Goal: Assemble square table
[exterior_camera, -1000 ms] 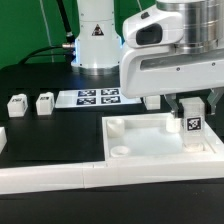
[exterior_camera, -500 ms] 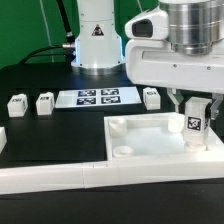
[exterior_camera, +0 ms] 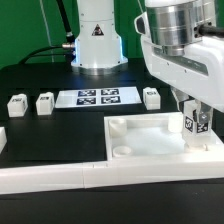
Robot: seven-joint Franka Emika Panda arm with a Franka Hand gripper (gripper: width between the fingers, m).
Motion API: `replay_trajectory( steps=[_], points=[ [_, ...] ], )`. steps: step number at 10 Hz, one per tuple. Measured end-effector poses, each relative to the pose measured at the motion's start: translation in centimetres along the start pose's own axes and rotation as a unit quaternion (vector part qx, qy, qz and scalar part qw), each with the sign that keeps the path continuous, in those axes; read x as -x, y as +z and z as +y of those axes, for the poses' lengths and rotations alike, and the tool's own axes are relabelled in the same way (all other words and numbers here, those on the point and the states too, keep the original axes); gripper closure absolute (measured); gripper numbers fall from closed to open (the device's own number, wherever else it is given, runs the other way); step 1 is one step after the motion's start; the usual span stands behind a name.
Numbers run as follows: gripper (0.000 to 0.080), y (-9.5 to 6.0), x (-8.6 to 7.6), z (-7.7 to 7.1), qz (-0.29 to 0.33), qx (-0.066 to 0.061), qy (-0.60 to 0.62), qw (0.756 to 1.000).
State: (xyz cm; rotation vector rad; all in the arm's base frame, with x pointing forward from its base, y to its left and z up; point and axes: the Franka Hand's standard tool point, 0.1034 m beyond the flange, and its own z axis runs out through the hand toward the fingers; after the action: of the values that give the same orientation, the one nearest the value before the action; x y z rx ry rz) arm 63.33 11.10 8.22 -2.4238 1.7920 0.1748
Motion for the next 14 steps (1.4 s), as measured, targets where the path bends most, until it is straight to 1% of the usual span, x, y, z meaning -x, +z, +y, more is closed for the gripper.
replay_trajectory(
  steps=[1,2,3,4,5,6,7,8,9,10,11,12,13,14],
  points=[
    [0.0508,0.1,0.0,0.0,0.000,0.001,-0.021,1.000],
    [0.0326,0.1,0.1,0.1,0.000,0.001,-0.026,1.000],
    [0.0211,0.4,0.4,0.3,0.013,0.014,-0.121,0.992],
    [0.0211,0.4,0.9,0.6,0.016,0.031,-0.194,0.980],
    [0.0162,0.4,0.8,0.4,0.014,0.028,-0.232,0.972],
    [0.0153,0.4,0.8,0.5,0.013,0.029,-0.268,0.963],
    [0.0153,0.4,0.9,0.5,0.015,0.032,-0.304,0.952],
    [0.0150,0.2,1.4,0.3,0.027,0.042,-0.393,0.918],
    [0.0151,0.0,1.7,0.1,0.028,0.043,-0.452,0.890],
    [0.0151,0.0,1.5,-0.1,0.030,0.039,-0.521,0.852],
    [0.0151,0.1,1.3,-0.2,0.032,0.035,-0.556,0.830],
    [0.0151,0.2,1.5,-0.1,0.031,0.034,-0.539,0.841],
    [0.0272,0.2,1.5,-0.1,0.031,0.034,-0.536,0.843],
    [0.0411,0.2,1.5,-0.1,0.031,0.034,-0.532,0.845]
  ],
)
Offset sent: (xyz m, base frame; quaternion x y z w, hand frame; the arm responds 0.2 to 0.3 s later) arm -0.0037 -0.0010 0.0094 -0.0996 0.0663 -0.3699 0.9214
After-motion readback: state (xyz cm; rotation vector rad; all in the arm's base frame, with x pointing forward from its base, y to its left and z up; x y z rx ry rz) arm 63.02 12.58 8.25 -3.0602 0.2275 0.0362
